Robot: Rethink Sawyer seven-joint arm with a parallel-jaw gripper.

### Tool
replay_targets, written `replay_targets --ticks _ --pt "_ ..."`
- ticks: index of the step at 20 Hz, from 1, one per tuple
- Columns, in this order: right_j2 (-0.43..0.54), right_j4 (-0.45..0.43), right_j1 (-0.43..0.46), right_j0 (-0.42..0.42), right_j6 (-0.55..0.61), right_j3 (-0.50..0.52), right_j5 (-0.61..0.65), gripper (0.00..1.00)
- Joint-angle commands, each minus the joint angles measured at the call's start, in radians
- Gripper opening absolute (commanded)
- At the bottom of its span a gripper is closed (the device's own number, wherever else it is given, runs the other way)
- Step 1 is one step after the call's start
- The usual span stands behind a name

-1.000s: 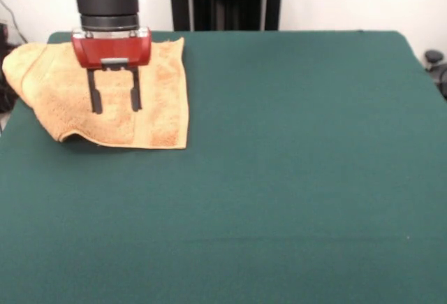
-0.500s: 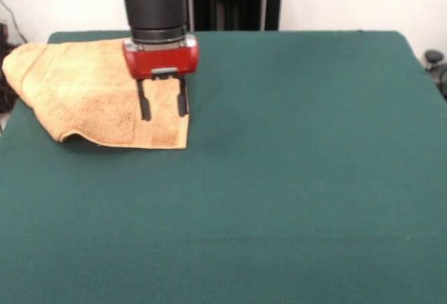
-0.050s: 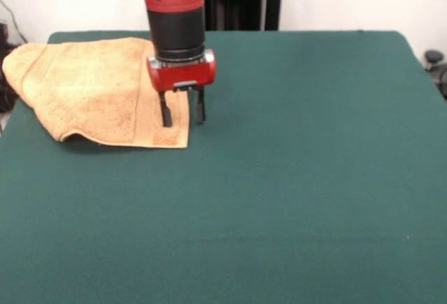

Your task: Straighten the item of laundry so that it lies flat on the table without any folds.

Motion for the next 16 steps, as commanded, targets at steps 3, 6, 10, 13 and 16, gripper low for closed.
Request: replay_targets --ticks 3,6,10,13,16 --pt "-0.118 0.046 0.129 0.12 0.203 -0.1 -0.089 1.0" --pt "-0.136 0.066 0.182 0.131 0.185 -0.141 -0.098 1.0" --pt "-0.18 0.081 0.242 0.17 0.18 -0.201 -0.113 1.0" --pt "-0.201 0.094 0.258 0.189 0.17 -0.218 -0.123 1.0" --pt "-0.202 0.118 0.259 0.186 0.153 -0.216 -0.103 1.0"
